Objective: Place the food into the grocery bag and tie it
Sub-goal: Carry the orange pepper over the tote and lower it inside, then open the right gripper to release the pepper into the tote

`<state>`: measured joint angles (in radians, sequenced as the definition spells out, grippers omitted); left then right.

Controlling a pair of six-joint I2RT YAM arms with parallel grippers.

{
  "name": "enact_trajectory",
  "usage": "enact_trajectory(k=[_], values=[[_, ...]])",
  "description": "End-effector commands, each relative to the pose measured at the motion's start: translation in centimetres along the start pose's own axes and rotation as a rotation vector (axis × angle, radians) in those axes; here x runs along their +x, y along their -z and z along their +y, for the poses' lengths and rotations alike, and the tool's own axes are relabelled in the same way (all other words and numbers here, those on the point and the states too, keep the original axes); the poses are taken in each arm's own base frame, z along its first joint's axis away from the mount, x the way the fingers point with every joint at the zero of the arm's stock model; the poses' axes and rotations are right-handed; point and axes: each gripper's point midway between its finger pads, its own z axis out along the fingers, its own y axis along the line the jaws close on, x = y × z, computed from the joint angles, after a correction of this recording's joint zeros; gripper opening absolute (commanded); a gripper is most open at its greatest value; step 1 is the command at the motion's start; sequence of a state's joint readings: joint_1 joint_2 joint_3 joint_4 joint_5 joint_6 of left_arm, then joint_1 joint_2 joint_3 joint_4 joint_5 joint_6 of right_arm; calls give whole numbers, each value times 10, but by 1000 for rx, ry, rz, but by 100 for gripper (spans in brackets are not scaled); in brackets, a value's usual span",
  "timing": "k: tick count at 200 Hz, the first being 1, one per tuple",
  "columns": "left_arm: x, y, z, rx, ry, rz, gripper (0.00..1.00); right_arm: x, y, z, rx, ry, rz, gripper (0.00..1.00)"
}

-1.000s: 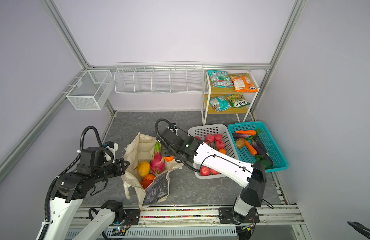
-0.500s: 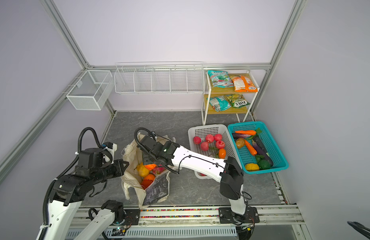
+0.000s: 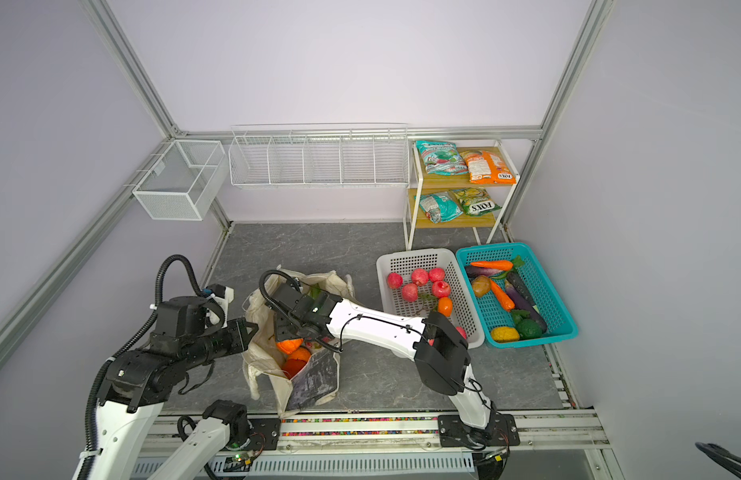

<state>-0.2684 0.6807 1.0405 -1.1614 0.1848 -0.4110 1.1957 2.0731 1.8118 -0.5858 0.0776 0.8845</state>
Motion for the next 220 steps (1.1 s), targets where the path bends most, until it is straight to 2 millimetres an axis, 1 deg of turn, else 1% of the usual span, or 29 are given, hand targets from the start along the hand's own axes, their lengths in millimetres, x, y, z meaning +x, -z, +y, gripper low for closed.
enact_trajectory(k=[1,28,53,91,108,122,126,129,130,131,132,136,181,198,220], values=[[2,-1,1,3,16,6,2,14,-20,4,-22,-35,52,59],[2,-1,1,2,15,6,2,23,-36,-5,2,-41,79,59],[1,0,1,-4,12,4,2,25,-43,-11,25,-41,83,62],[1,-1,1,-5,15,6,2,29,-49,-18,61,-26,98,74],[1,-1,2,-6,13,9,2,27,-47,-18,60,-19,96,79],[1,-2,3,-14,10,15,2,23,-42,-15,58,-5,85,85],[1,-2,3,-14,10,15,2,22,-40,-15,60,1,81,89],[1,-3,3,-15,10,16,2,21,-39,-15,61,7,77,96],[1,-3,3,-15,10,16,2,21,-39,-15,63,9,76,97],[1,-3,3,-14,10,15,2,20,-38,-15,62,10,75,92],[1,-3,3,-15,10,16,2,20,-37,-15,62,11,74,90],[1,-3,3,-15,10,16,2,18,-35,-14,64,19,68,88],[0,-5,3,-18,10,21,2,1,-8,-10,81,95,10,88],[0,-5,3,-21,8,20,2,-6,8,-9,88,120,-21,88],[-1,-4,3,-24,6,18,2,-21,36,-6,101,155,-83,88]])
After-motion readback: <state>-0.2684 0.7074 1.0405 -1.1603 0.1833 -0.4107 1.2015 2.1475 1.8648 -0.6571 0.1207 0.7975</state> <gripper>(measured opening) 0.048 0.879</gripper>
